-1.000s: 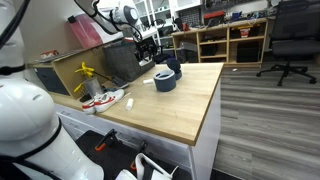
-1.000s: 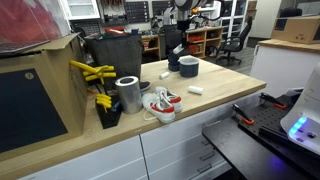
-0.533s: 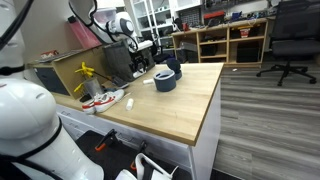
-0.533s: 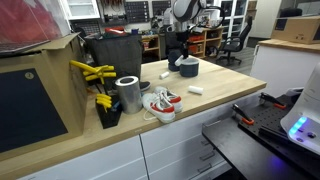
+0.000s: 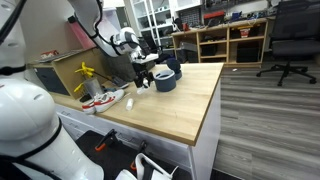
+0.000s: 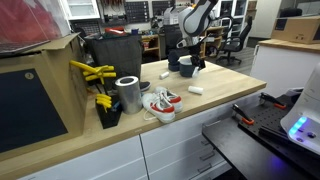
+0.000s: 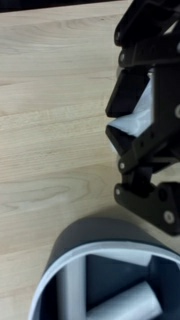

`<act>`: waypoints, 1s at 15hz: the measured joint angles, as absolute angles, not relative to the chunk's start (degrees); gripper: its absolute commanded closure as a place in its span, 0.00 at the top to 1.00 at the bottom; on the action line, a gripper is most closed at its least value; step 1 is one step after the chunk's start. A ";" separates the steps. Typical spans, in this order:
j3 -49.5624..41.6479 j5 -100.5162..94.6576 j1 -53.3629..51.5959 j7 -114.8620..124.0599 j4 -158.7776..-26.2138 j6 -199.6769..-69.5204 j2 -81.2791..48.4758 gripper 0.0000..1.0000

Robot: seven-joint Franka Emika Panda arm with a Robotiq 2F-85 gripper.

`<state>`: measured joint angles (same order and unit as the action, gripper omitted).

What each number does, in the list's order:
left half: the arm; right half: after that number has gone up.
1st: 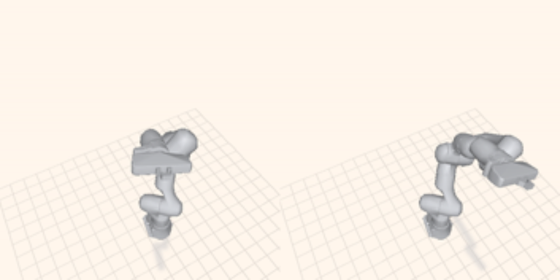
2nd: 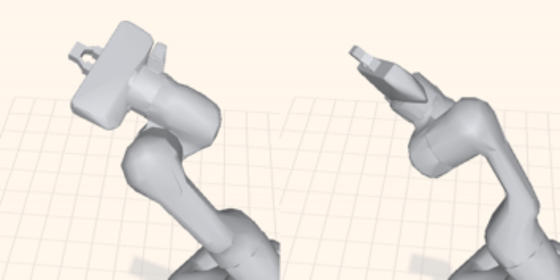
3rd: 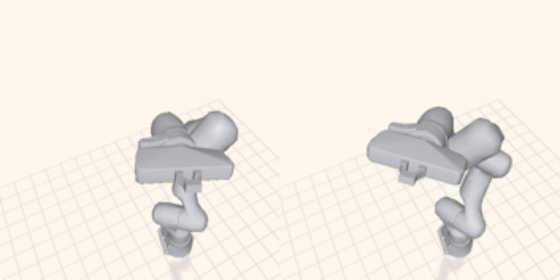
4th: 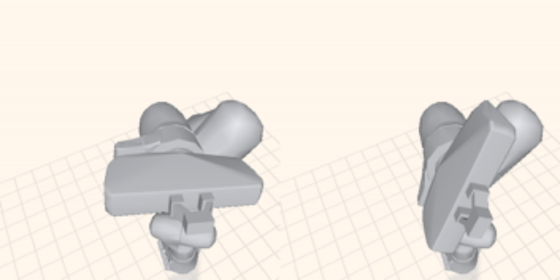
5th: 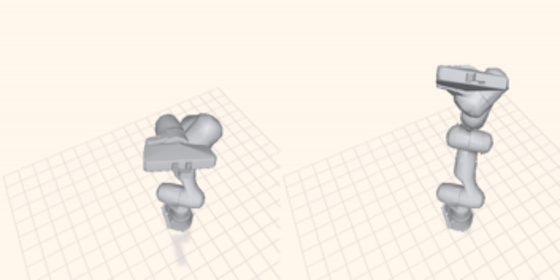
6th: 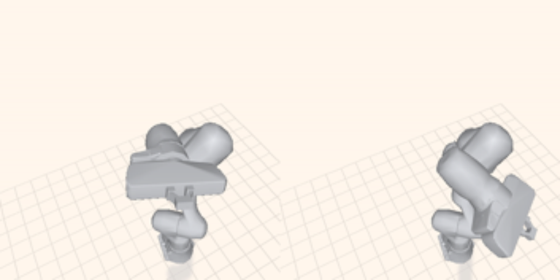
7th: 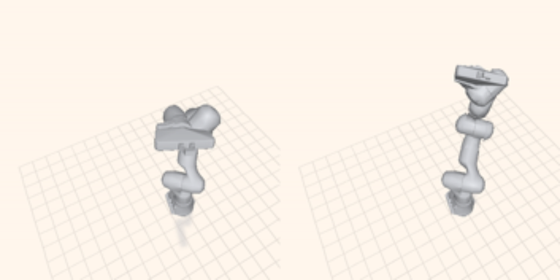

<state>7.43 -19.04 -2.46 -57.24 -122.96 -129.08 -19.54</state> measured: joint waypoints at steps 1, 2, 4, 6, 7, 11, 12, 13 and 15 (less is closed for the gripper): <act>7.22 -20.45 -2.05 -59.24 -124.11 -129.19 -19.49 0.04; 6.97 -22.04 -1.77 -61.33 -125.31 -129.54 -19.43 0.04; 6.52 -25.47 -1.56 -64.75 -127.74 -130.79 -19.38 0.42; 6.22 -28.76 -1.57 -65.72 -129.90 -133.30 -19.29 0.55; 6.21 -29.61 -1.58 -65.73 -130.66 -134.91 -19.19 0.64; 6.70 -24.90 -1.55 -65.67 -130.53 -139.53 -17.75 0.93; 7.05 -21.74 -1.49 -65.67 -129.77 -139.84 -17.18 0.99; 7.40 -18.45 -1.48 -65.66 -128.68 -139.87 -16.70 1.00; 7.96 -12.50 -1.47 -64.91 -125.61 -139.86 -16.22 1.00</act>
